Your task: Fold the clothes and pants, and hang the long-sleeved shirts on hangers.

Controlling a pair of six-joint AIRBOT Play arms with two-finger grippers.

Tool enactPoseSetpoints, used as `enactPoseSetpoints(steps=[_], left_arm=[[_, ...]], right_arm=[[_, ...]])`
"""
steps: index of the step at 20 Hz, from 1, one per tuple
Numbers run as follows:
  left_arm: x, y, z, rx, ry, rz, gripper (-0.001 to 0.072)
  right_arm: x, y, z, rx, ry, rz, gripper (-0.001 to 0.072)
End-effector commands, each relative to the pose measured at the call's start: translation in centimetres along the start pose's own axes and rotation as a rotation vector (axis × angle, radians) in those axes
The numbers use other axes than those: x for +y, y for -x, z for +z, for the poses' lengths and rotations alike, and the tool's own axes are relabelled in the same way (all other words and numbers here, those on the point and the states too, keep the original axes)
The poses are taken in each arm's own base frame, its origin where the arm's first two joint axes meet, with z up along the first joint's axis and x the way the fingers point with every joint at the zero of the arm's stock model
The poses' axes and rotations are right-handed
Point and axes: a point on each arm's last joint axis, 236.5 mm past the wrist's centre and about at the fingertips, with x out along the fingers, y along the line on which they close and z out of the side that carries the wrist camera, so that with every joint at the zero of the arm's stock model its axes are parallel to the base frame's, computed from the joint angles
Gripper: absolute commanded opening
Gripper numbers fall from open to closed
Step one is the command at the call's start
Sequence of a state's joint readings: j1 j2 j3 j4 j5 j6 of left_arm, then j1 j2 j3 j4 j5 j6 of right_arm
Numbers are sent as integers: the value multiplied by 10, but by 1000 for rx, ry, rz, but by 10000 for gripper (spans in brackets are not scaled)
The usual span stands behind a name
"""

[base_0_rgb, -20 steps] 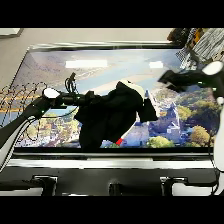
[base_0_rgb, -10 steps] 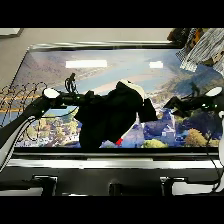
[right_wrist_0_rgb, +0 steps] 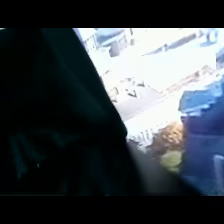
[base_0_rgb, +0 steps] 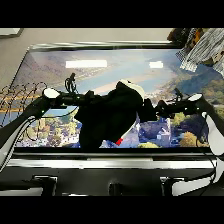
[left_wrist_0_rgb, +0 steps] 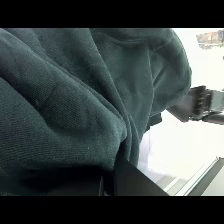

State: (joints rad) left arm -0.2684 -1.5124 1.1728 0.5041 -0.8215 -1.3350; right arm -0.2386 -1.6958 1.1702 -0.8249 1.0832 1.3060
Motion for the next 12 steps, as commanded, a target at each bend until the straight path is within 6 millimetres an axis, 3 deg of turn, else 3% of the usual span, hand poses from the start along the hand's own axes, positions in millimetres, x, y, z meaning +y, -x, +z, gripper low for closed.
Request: enactPoseSetpoints(steps=[1, 2, 4, 6, 8, 9, 11, 12], left_arm=[[0, 0, 1, -2, -2, 0, 30], [-2, 2, 4, -9, -11, -2, 29], [-15, 14, 27, -58, -43, -21, 28], [-42, 43, 70, -152, -100, -58, 28], [-88, 91, 116, -260, -196, -119, 28], [-118, 123, 137, -327, -261, -151, 28], [-177, 192, 164, -466, -403, -191, 28], [-203, 226, 170, -535, -465, -195, 28]], right_arm=[[24, -7, 0, -6, -1, 71, 32], [38, 3, 8, -41, 18, 101, 31], [69, 41, 33, -151, 96, 123, 30], [120, 109, 67, -316, 216, 141, 30], [181, 209, 92, -552, 346, 136, 30], [211, 261, 95, -675, 408, 126, 30], [261, 377, 83, -967, 497, 64, 29], [283, 434, 64, -1113, 531, 47, 29]])
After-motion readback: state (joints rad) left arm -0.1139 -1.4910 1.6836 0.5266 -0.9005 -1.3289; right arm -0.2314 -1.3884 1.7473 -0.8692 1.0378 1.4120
